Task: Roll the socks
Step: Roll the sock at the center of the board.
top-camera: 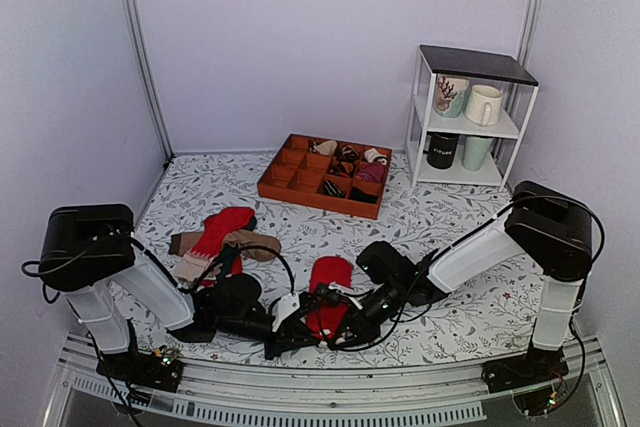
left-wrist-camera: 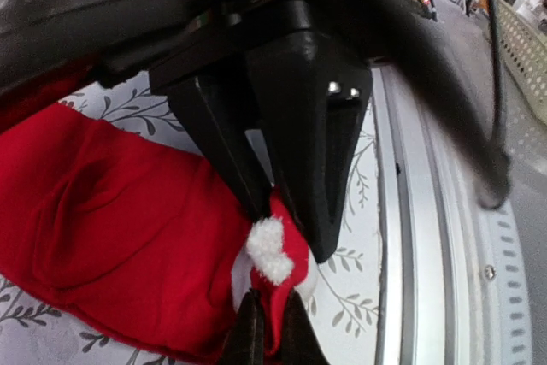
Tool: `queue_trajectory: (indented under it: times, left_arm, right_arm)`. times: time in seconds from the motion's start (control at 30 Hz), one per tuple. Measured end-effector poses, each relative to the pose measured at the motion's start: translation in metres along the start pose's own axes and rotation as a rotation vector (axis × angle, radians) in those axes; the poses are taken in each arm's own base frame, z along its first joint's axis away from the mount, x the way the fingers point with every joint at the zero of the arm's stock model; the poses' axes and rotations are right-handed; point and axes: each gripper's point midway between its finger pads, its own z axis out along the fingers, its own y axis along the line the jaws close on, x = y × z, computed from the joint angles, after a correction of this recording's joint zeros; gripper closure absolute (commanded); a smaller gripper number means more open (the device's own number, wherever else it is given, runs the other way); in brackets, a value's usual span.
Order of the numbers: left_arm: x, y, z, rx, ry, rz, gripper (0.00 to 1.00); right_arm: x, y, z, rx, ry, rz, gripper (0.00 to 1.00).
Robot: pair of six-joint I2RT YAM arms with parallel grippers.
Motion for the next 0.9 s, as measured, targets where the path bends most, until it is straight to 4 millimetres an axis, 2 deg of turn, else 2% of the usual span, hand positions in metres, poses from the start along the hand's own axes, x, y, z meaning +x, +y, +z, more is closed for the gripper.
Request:
queue_trajectory:
  times: [0.17, 0.27, 0.37, 0.47, 0.63, 0.9]
  left_arm:
    - [-0.003, 0.001, 0.008, 0.026, 0.043, -0.140, 1.00]
    - [-0.002, -0.001, 0.010, 0.040, 0.075, -0.219, 1.00]
    - [0.001, 0.000, 0.010, 0.044, 0.097, -0.280, 1.00]
    - [0.001, 0.001, 0.010, 0.054, 0.109, -0.330, 1.00]
    - [0.002, -0.001, 0.012, 0.085, 0.126, -0.387, 1.00]
    - [0.002, -0.004, 0.015, 0.119, 0.134, -0.415, 1.00]
  right_arm:
    - [0.002, 0.003, -0.016, 0.077, -0.046, -0.065, 0.72]
    - [0.006, 0.004, -0.034, 0.160, -0.099, -0.135, 0.61]
    - [0.013, 0.007, -0.055, 0.260, -0.168, -0.257, 0.58]
    - [0.013, 0.017, -0.067, 0.333, -0.225, -0.407, 0.57]
    - [0.003, 0.029, -0.064, 0.411, -0.255, -0.612, 0.57]
    - [-0.006, 0.022, -0.039, 0.469, -0.196, -0.725, 0.58]
